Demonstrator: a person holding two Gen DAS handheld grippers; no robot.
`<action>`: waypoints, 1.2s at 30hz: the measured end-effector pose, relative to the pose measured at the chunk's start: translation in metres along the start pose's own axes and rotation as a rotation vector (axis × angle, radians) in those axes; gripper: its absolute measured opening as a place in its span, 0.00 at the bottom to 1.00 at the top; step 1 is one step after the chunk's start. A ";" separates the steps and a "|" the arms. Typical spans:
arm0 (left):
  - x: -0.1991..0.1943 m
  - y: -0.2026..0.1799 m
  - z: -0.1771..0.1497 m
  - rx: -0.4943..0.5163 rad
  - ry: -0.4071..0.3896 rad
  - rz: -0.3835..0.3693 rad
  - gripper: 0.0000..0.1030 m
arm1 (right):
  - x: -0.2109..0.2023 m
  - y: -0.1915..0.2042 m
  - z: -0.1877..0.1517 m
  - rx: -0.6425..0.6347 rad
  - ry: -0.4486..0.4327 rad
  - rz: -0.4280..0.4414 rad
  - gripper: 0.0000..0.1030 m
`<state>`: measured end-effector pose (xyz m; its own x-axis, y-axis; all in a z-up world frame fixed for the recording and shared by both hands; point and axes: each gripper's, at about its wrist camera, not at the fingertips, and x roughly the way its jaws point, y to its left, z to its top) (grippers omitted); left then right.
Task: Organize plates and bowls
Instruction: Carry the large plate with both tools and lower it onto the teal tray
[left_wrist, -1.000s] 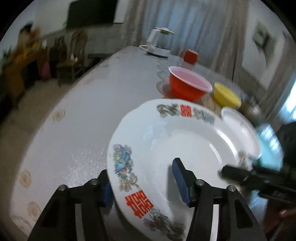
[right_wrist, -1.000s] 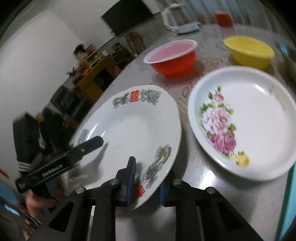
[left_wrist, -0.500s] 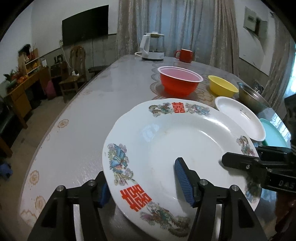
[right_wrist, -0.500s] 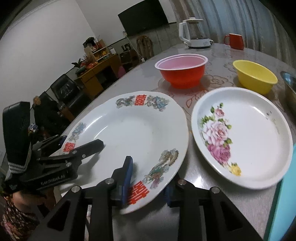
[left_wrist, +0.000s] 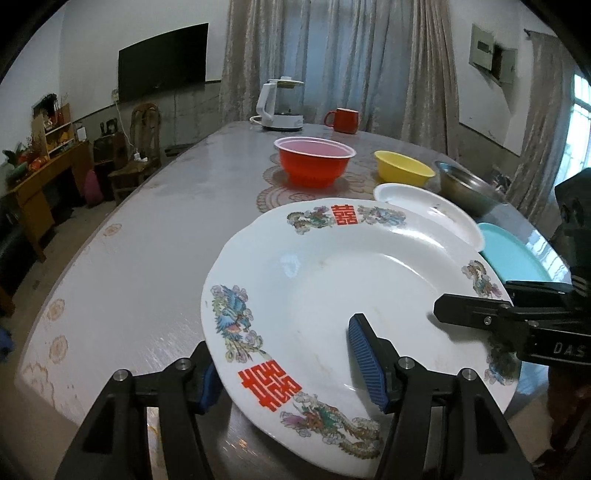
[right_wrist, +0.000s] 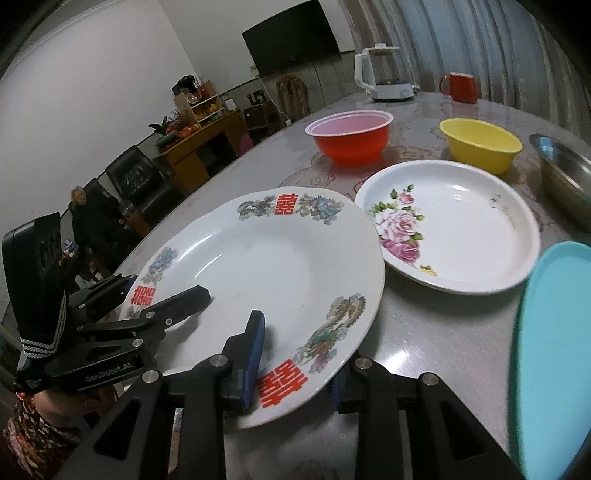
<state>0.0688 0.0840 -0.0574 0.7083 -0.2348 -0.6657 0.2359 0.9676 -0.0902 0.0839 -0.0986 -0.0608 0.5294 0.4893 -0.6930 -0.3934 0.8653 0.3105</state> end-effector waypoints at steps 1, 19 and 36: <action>-0.002 -0.003 0.001 0.003 -0.005 0.000 0.60 | -0.005 0.000 -0.001 -0.004 -0.007 -0.004 0.27; -0.025 -0.095 0.021 0.149 -0.037 -0.140 0.60 | -0.094 -0.038 -0.023 0.079 -0.108 -0.074 0.27; 0.020 -0.193 0.036 0.238 0.050 -0.296 0.60 | -0.154 -0.114 -0.057 0.216 -0.168 -0.215 0.28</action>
<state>0.0611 -0.1109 -0.0266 0.5545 -0.4908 -0.6720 0.5779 0.8082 -0.1133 0.0039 -0.2787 -0.0265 0.7061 0.2886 -0.6466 -0.1008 0.9449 0.3116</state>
